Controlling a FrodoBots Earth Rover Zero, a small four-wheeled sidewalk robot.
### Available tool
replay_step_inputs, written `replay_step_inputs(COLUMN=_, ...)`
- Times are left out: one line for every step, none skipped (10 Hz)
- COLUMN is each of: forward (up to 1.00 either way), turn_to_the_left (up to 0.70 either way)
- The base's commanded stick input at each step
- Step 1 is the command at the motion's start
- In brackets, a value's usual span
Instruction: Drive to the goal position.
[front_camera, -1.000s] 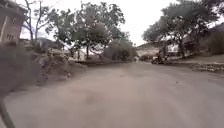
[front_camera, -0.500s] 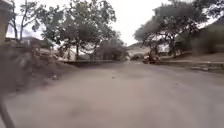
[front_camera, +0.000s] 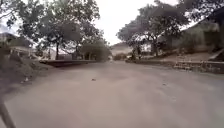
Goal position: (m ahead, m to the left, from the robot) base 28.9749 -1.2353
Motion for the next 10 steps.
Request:
replay_step_inputs(forward=0.7, turn_to_the_left=0.0)
replay_step_inputs(forward=0.7, turn_to_the_left=0.0)
replay_step_inputs(forward=0.7, turn_to_the_left=0.0)
replay_step_inputs(forward=0.7, turn_to_the_left=0.0)
replay_step_inputs(forward=0.7, turn_to_the_left=0.0)
replay_step_inputs(forward=0.7, turn_to_the_left=0.0)
replay_step_inputs(forward=0.7, turn_to_the_left=0.0)
replay_step_inputs(forward=0.7, turn_to_the_left=0.0)
replay_step_inputs(forward=0.7, turn_to_the_left=0.0)
replay_step_inputs(forward=0.7, turn_to_the_left=0.0)
